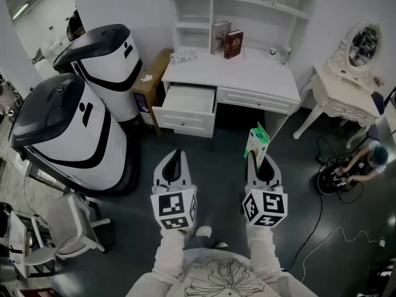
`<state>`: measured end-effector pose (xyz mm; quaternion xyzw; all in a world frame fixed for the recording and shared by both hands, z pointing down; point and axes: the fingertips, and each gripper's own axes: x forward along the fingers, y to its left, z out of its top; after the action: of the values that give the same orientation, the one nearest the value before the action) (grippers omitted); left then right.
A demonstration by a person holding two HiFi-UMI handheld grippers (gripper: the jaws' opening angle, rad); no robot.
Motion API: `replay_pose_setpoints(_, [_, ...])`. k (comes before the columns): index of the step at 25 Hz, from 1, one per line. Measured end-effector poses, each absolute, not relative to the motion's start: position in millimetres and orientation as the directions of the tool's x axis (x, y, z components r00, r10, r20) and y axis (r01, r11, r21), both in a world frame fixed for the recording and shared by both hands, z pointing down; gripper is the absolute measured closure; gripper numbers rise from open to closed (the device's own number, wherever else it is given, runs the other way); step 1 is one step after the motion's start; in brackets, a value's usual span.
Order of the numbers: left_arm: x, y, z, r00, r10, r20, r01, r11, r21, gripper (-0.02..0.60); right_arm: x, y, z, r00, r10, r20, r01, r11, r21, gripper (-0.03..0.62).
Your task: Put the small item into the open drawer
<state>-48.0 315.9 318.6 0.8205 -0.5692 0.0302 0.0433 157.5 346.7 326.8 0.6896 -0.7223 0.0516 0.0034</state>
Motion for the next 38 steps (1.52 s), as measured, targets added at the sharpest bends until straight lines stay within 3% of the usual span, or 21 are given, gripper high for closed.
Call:
replay_pose_setpoints(28, [-71,260,336,0.364,-0.924,0.117,-0.931,-0.362,0.036,0.575,130,288,347,-0.057,-0.994,0.093,-0.993,0.047,-0.108,0.505])
replay_pose_setpoints(38, [-52,194,356,0.338,-0.929,0.151,-0.941,-0.335,0.044,0.575,146,212,362,-0.097,-0.989,0.114,-0.990,0.084,-0.111,0.505])
